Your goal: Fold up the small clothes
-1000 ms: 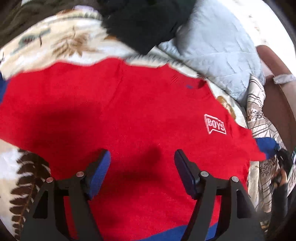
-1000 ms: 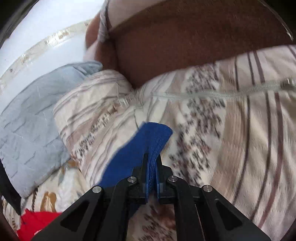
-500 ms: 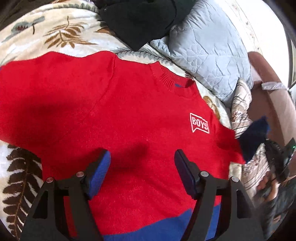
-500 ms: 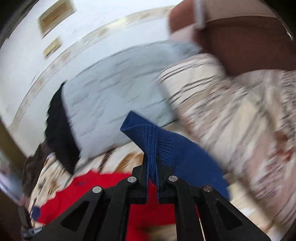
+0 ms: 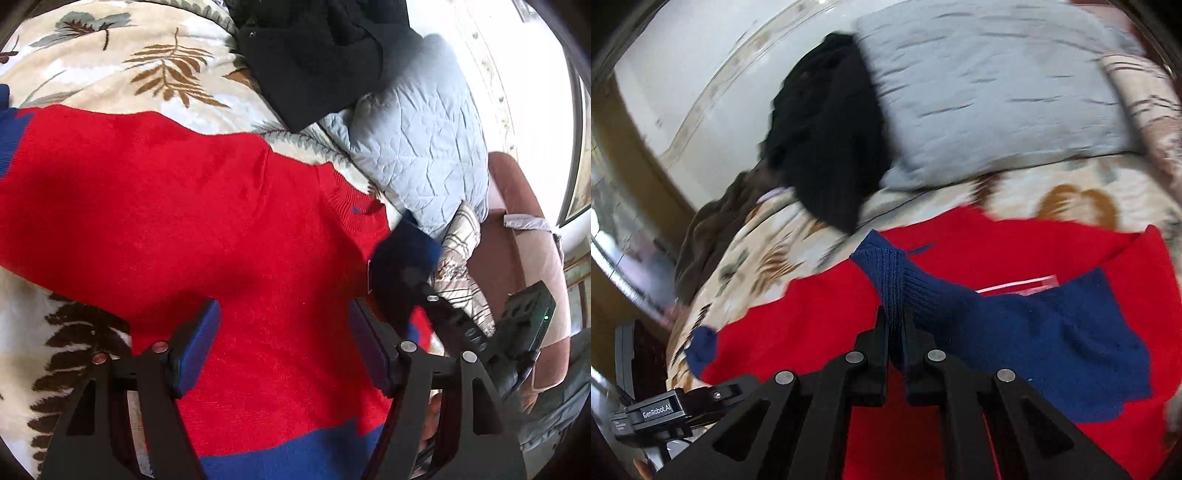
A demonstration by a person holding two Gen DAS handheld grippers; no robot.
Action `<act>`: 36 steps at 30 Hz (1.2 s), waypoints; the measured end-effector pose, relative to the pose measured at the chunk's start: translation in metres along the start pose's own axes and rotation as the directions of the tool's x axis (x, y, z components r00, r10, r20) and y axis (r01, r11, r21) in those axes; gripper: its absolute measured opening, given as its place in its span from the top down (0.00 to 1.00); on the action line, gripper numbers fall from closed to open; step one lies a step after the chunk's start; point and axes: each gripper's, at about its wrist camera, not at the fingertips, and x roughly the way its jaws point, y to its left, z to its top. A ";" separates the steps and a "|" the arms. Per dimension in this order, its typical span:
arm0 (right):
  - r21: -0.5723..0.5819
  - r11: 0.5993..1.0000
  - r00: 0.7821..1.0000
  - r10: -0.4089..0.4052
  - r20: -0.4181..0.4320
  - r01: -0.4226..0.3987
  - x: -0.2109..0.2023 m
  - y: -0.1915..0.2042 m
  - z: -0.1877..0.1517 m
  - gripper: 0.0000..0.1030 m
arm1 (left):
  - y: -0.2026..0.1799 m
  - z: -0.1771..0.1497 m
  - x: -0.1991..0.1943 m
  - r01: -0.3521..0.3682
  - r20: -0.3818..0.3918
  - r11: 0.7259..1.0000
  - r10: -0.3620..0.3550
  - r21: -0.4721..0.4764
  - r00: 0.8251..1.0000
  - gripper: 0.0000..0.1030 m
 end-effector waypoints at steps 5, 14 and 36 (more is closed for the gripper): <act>-0.011 0.998 0.993 0.061 -0.097 -0.062 0.037 0.036 -0.027 0.88 | 0.003 0.003 0.000 0.040 0.001 0.999 -0.040 -0.016 0.999 0.31; 0.058 0.994 0.989 0.101 -0.108 -0.095 -0.004 -0.003 -0.048 0.61 | -0.008 -0.007 0.038 0.061 -0.101 0.998 -0.062 -0.016 0.993 0.31; 0.623 0.761 0.982 0.109 0.152 -0.181 -0.076 -0.206 -0.068 0.58 | -0.029 -0.003 0.043 -0.002 0.052 0.999 0.000 0.048 0.999 0.98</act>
